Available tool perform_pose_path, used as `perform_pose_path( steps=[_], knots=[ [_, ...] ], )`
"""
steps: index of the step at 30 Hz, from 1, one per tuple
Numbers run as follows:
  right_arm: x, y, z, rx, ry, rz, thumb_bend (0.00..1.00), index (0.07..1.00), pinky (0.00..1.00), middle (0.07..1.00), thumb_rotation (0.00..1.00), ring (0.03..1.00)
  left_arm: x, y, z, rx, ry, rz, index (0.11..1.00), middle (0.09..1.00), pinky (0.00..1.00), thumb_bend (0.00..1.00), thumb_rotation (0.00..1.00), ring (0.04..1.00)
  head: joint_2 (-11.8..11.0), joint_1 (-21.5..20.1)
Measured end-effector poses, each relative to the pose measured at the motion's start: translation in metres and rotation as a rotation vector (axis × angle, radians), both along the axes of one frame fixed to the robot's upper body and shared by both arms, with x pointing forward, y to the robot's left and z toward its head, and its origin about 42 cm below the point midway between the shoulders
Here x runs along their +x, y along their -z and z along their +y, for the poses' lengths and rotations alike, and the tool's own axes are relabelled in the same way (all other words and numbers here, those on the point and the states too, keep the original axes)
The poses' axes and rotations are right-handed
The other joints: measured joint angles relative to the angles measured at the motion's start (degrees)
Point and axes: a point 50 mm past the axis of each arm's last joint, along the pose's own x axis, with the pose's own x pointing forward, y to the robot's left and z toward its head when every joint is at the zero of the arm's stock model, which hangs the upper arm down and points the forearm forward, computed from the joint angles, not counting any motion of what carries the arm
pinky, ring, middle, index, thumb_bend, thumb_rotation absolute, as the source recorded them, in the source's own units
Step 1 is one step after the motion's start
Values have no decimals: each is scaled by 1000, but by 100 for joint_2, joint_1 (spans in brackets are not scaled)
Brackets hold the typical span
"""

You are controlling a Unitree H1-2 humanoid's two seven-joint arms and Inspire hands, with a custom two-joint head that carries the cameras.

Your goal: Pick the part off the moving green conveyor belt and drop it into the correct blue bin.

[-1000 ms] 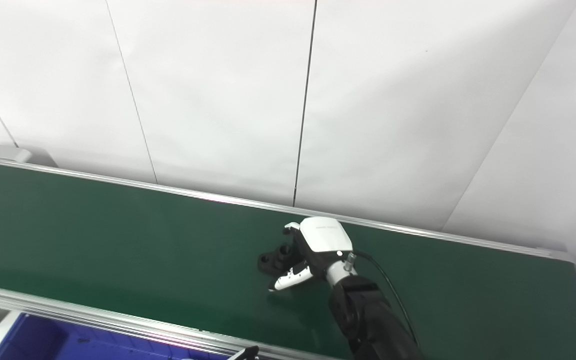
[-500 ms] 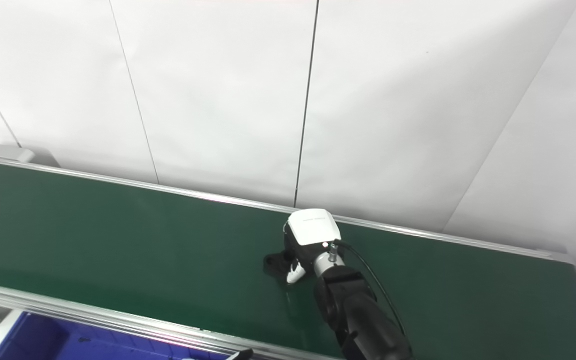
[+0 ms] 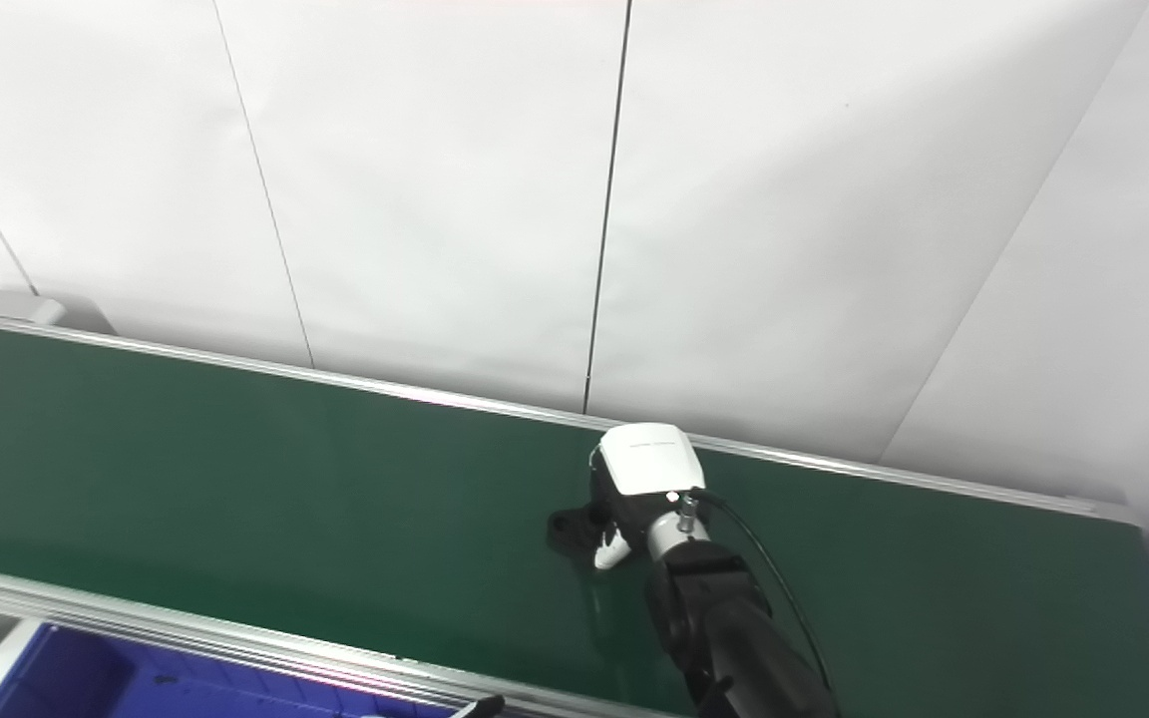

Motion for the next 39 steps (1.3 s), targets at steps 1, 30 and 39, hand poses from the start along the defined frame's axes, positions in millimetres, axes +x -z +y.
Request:
perform_pose_path(
  steps=[1,30,39],
  knots=[
    [-3,1,-3,36,12,-11,520,500,159,418,0,223,0,0,0,0,0,0,920,894,880,646,758,908,18,-44],
    [-109,-90,-4,272,-69,-90,521,487,182,472,1,248,14,-29,35,-33,9,-9,1000,950,1000,596,896,986,1125,-1845],
    [-154,-99,-27,231,-11,-24,522,487,153,470,0,215,14,-39,53,-36,1,-20,1000,941,1000,598,886,982,1397,-2407]
  ],
)
